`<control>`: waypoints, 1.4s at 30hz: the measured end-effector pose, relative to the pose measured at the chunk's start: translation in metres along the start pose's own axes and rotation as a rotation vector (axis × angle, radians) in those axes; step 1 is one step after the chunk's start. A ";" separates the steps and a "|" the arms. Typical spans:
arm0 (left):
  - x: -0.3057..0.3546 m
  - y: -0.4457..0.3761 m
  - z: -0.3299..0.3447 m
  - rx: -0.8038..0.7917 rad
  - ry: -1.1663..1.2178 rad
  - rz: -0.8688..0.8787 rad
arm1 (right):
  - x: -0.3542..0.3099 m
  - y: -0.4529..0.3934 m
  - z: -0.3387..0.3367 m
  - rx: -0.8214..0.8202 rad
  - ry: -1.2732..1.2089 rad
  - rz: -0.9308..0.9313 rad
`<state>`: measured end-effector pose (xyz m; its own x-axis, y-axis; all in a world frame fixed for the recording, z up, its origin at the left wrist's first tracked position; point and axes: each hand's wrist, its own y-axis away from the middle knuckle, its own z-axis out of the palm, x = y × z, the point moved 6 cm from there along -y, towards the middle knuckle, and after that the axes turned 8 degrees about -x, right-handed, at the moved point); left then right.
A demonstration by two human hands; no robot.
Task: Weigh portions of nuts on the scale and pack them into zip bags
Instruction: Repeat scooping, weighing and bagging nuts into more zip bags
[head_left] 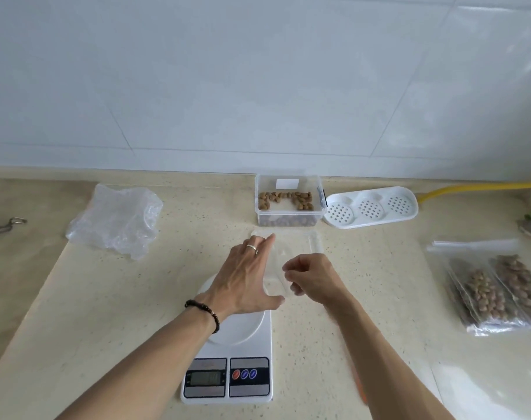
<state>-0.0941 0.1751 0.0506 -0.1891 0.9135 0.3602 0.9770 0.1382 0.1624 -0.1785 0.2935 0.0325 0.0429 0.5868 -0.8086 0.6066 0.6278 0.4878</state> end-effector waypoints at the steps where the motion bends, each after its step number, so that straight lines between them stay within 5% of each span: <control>1: 0.001 0.000 0.000 0.013 0.003 -0.007 | 0.001 -0.002 -0.001 -0.003 0.005 0.000; 11: 0.015 -0.010 0.026 -0.082 -0.034 0.000 | 0.038 0.013 -0.023 0.103 -0.114 0.032; 19: 0.044 -0.015 0.046 -0.181 -0.117 0.219 | 0.108 0.097 -0.049 0.567 0.114 0.294; 27: 0.042 -0.003 0.046 -0.147 -0.112 0.319 | 0.157 0.127 -0.008 0.479 0.221 0.533; 33: 0.023 0.000 0.028 -0.095 -0.065 0.300 | 0.136 0.121 -0.015 0.539 0.017 0.389; 42: -0.023 -0.015 -0.036 0.066 0.028 0.145 | 0.012 0.073 -0.040 0.630 -0.434 -0.028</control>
<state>-0.1080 0.1385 0.0727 -0.0470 0.9148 0.4012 0.9985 0.0311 0.0461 -0.1653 0.3667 0.0713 0.2501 0.2394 -0.9382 0.9445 0.1529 0.2908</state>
